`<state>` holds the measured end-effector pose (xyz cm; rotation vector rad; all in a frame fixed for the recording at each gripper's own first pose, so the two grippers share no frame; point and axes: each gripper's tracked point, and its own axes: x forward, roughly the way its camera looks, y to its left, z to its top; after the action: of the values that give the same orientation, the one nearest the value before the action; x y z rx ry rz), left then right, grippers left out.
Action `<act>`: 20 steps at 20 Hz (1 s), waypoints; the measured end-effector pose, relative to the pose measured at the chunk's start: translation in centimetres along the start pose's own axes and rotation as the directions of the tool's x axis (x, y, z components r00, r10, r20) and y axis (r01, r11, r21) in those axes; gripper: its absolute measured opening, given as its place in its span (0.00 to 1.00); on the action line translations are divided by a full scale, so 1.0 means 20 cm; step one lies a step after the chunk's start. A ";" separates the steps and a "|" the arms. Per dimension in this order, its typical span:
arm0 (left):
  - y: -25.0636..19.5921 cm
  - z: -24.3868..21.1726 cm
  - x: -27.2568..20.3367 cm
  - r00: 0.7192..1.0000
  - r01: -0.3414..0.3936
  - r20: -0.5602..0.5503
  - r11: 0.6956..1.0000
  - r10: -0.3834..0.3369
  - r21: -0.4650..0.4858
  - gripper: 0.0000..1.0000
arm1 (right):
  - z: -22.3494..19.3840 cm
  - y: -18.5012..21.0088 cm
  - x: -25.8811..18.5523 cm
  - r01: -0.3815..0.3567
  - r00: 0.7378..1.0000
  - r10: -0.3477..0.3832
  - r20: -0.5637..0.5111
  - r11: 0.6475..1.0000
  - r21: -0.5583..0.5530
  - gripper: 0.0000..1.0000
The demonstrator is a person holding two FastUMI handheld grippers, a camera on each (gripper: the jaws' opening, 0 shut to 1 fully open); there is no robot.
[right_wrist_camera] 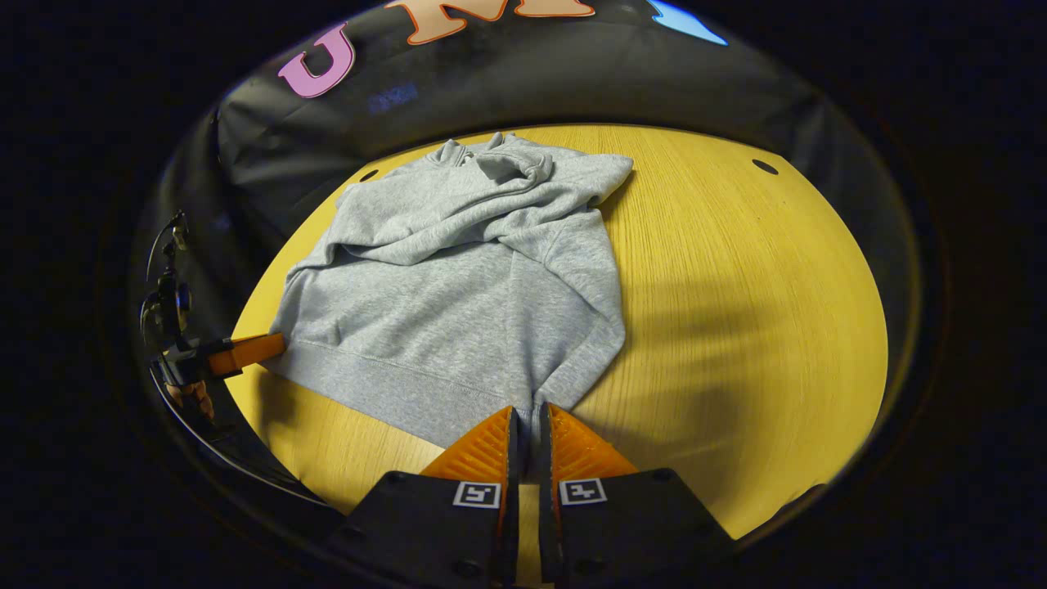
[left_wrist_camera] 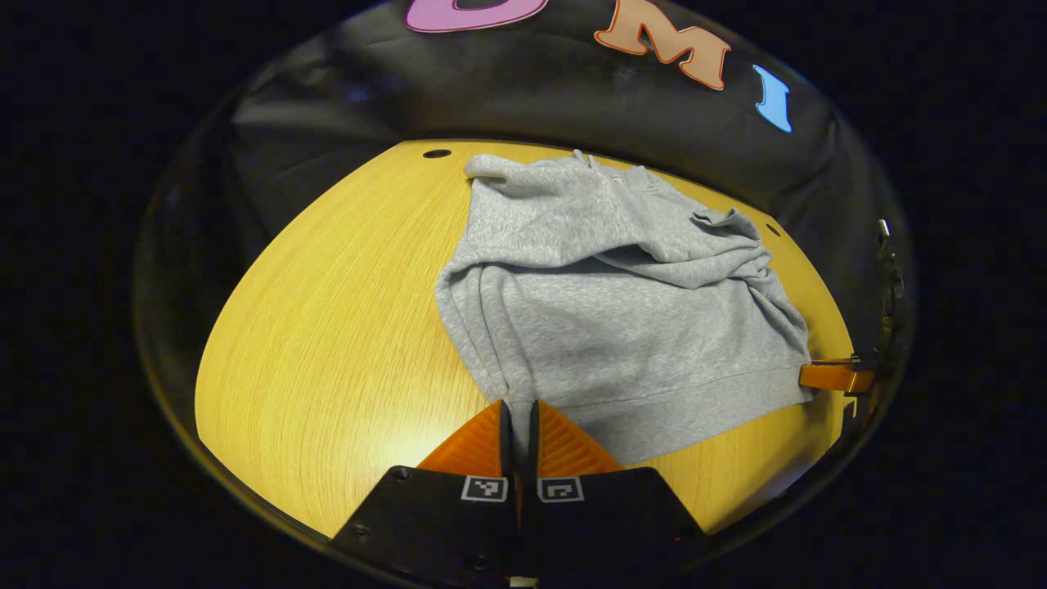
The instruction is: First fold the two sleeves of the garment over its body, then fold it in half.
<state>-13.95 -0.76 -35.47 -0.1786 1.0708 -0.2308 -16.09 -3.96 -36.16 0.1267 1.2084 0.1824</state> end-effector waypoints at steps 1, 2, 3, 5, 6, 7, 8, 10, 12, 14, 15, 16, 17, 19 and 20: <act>0.00 0.00 0.01 1.000 0.006 -0.010 1.000 -0.006 -0.010 0.00 | 0.00 0.00 0.01 -0.006 1.000 0.006 -0.012 1.000 -0.001 0.12; 0.00 0.01 0.01 1.000 0.007 -0.022 1.000 -0.008 -0.014 0.00 | 0.00 0.00 0.01 -0.009 1.000 0.009 -0.026 1.000 -0.002 0.12; 0.01 0.01 0.01 0.999 0.007 -0.033 1.000 -0.008 -0.012 0.00 | 0.00 0.00 0.01 -0.013 0.999 0.013 -0.038 1.000 -0.004 0.12; 0.01 0.02 0.00 0.998 -0.007 -0.054 1.000 0.006 -0.017 0.00 | 0.01 0.01 0.01 -0.021 0.998 0.020 -0.055 1.000 -0.003 0.12; 0.01 0.04 0.00 0.998 -0.014 -0.058 1.000 0.013 -0.024 0.00 | 0.04 0.02 0.00 -0.031 0.998 0.031 -0.050 1.000 0.006 0.12; 0.00 0.05 -0.02 0.998 -0.016 -0.057 0.999 0.014 -0.031 0.00 | 0.07 0.03 -0.02 -0.043 0.998 0.044 -0.041 0.999 0.019 0.12; -0.01 0.08 -0.04 0.999 -0.013 -0.046 0.999 0.011 -0.041 0.00 | 0.12 0.04 -0.06 -0.060 0.998 0.061 -0.024 0.997 0.043 0.12; -0.03 0.15 -0.09 1.000 0.011 -0.024 0.998 -0.013 -0.067 0.00 | 0.20 0.08 -0.12 -0.097 0.995 0.097 0.012 0.989 0.108 0.12; -0.04 0.27 -0.13 0.999 0.033 0.022 0.997 -0.031 -0.071 0.00 | 0.31 0.10 -0.17 -0.134 0.991 0.129 0.044 0.975 0.176 0.12; -0.06 0.40 -0.15 0.997 0.045 0.064 0.997 -0.041 -0.065 0.00 | 0.43 0.12 -0.20 -0.171 0.984 0.156 0.086 0.958 0.228 0.12; -0.07 0.46 -0.16 0.996 0.052 0.082 0.997 -0.047 -0.063 0.00 | 0.48 0.13 -0.22 -0.192 0.979 0.169 0.110 0.949 0.249 0.12; -0.08 0.52 -0.17 0.994 0.057 0.099 0.997 -0.051 -0.058 0.00 | 0.55 0.13 -0.23 -0.209 0.975 0.179 0.132 0.941 0.265 0.12; -0.09 0.57 -0.17 0.992 0.060 0.115 0.997 -0.054 -0.054 0.00 | 0.60 0.13 -0.24 -0.217 0.972 0.180 0.152 0.936 0.277 0.12; -0.11 0.66 -0.16 0.988 0.074 0.137 0.996 -0.065 -0.059 0.00 | 0.73 0.12 -0.24 -0.245 0.962 0.190 0.197 0.919 0.310 0.12; -0.11 0.71 -0.16 0.987 0.083 0.147 0.994 -0.072 -0.067 0.00 | 0.79 0.13 -0.24 -0.263 0.956 0.200 0.215 0.907 0.329 0.12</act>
<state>-3.13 -1.58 -25.58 -0.2986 0.9300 -0.2455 -3.12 -2.48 -25.76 0.5955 1.0364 0.1555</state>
